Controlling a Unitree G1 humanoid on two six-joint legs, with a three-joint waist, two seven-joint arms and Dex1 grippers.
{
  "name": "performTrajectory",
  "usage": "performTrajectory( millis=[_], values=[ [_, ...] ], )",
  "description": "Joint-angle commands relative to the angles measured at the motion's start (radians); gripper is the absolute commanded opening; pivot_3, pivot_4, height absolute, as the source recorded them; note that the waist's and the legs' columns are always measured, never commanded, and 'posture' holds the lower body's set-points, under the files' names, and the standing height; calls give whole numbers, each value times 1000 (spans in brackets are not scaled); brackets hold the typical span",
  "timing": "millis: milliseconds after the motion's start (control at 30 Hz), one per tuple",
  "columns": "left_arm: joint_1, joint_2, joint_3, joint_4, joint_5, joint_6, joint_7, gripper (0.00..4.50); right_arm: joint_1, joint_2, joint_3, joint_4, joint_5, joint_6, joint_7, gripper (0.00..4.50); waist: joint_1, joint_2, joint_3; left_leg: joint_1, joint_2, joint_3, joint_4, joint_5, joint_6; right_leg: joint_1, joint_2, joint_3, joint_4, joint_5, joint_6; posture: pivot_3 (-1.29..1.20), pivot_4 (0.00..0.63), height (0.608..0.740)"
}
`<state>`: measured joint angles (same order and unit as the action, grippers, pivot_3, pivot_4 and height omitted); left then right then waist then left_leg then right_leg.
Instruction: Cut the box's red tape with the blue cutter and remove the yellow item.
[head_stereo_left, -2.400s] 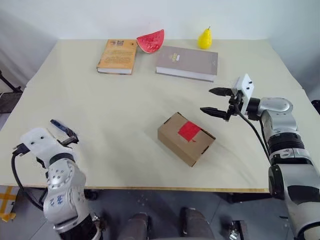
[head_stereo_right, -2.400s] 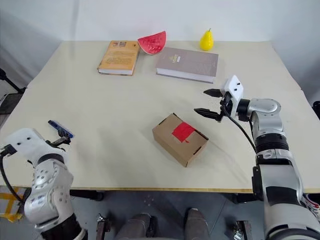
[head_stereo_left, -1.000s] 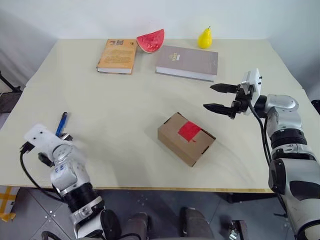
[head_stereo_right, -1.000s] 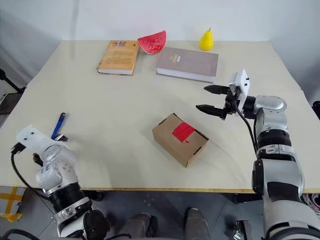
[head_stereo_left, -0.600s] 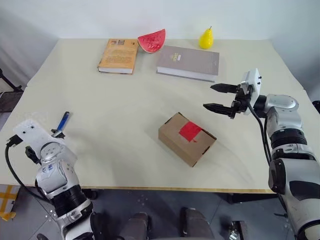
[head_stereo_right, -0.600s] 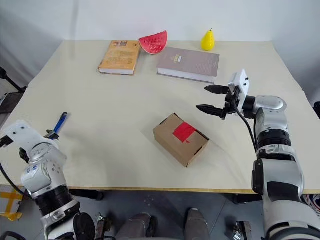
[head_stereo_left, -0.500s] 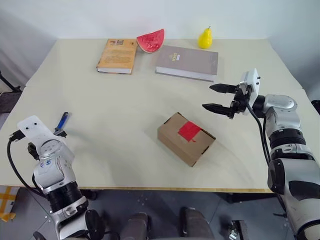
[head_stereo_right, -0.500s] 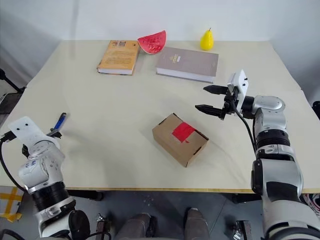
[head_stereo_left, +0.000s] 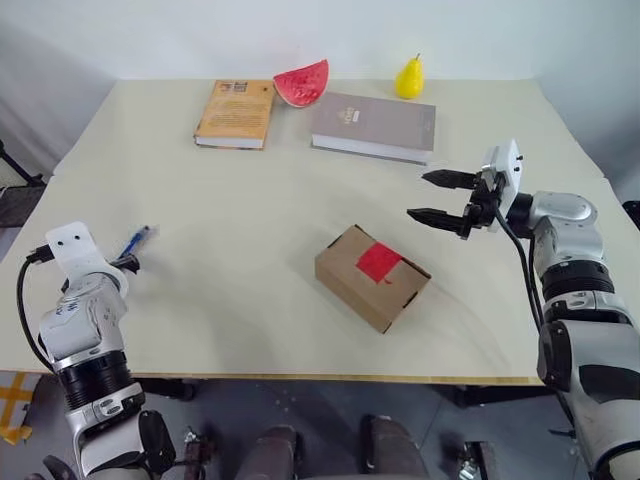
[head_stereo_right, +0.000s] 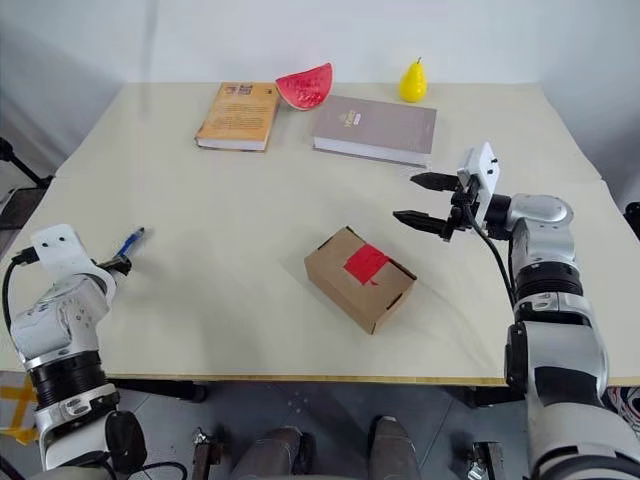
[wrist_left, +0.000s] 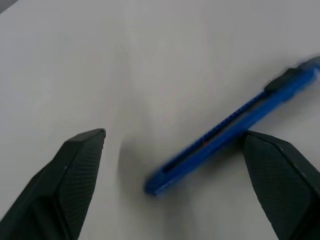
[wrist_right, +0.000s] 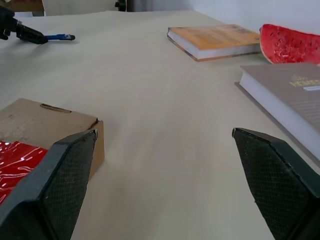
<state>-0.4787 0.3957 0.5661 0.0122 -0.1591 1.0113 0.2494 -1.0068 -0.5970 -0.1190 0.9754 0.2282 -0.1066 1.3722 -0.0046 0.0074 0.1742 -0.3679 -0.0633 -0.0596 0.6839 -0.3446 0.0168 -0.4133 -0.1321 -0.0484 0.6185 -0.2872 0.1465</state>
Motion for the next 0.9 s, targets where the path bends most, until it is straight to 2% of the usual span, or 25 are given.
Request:
performTrajectory(
  millis=[33, 400, 900],
  values=[
    [60, -7, -57, -1, -5, 71, -55, 4485, -4, -28, -20, -53, 15, 4, -9, 4500, 0, 1, 0, 0, 0, 0, 0, 0, 0, 0, 0, 0, 0, 0, 0, 0, 150, 740],
    [46, 8, -82, 31, 22, 36, -86, 4485, 5, -25, -15, -79, 14, 25, -27, 4500, 3, 2, -1, 1, 0, 0, 0, 0, 0, 0, 0, 0, 0, 0, 0, 0, 150, 740],
    [55, 231, -263, 198, 11, -66, -451, 4485, 50, -51, -26, -155, 30, 61, -40, 4500, 6, 6, -4, 1, -4, -2, 0, 2, 0, 1, -4, 0, 2, 0, 0, 0, 150, 740]
  ],
)
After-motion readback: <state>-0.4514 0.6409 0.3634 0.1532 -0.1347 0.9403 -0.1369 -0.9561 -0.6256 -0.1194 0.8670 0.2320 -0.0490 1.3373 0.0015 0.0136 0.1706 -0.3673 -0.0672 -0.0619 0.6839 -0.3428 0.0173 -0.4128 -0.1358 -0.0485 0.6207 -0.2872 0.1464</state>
